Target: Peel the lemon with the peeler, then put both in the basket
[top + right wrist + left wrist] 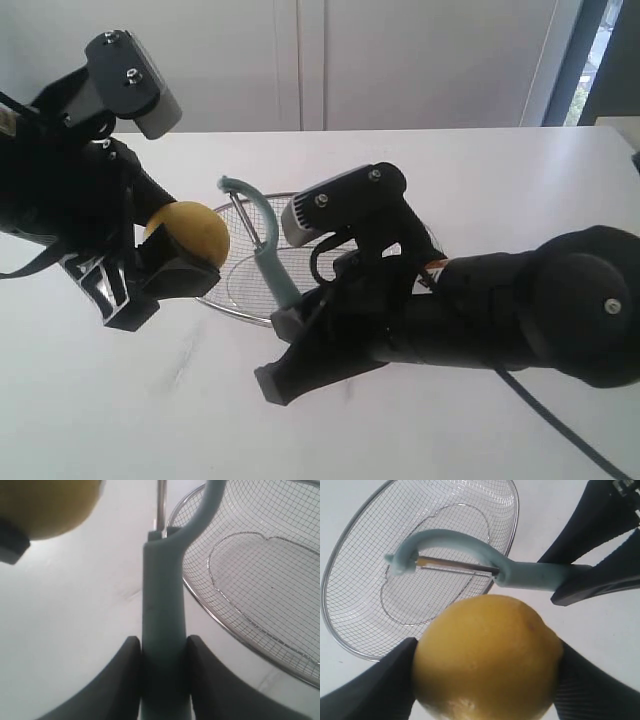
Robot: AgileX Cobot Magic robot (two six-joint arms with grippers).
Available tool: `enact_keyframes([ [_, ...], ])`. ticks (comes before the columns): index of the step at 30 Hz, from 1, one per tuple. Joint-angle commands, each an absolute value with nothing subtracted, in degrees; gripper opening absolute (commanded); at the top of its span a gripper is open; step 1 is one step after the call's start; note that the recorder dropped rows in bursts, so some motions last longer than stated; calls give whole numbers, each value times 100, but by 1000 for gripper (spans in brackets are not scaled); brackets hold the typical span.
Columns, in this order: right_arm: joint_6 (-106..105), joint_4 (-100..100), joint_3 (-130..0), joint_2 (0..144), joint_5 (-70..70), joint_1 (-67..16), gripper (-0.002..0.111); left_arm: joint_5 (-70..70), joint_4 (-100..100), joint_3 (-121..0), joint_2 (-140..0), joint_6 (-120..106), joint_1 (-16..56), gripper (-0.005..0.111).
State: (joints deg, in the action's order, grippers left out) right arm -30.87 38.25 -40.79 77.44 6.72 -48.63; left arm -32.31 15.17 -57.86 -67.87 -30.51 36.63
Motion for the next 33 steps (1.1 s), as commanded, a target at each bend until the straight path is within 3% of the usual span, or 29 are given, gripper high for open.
enact_keyframes([
  [1, -3089, 3824, -4076, 7742, 665, -4980, 0, -3256, 1581, -5766, -6745, -3028, 3645, 0],
  [14, -3089, 3835, -4211, 7439, 694, -5027, 0, -3256, 1581, -5766, -6745, -3028, 3645, 0],
  [24, -3126, 3731, -4211, 6190, 1772, -5027, 0, -3256, 1581, -5766, -6745, -3028, 3645, 0],
  [33, -1564, 1605, -4189, 5752, 1775, -5016, 0, -3256, 1581, -5766, -6745, -3028, 3645, 0],
])
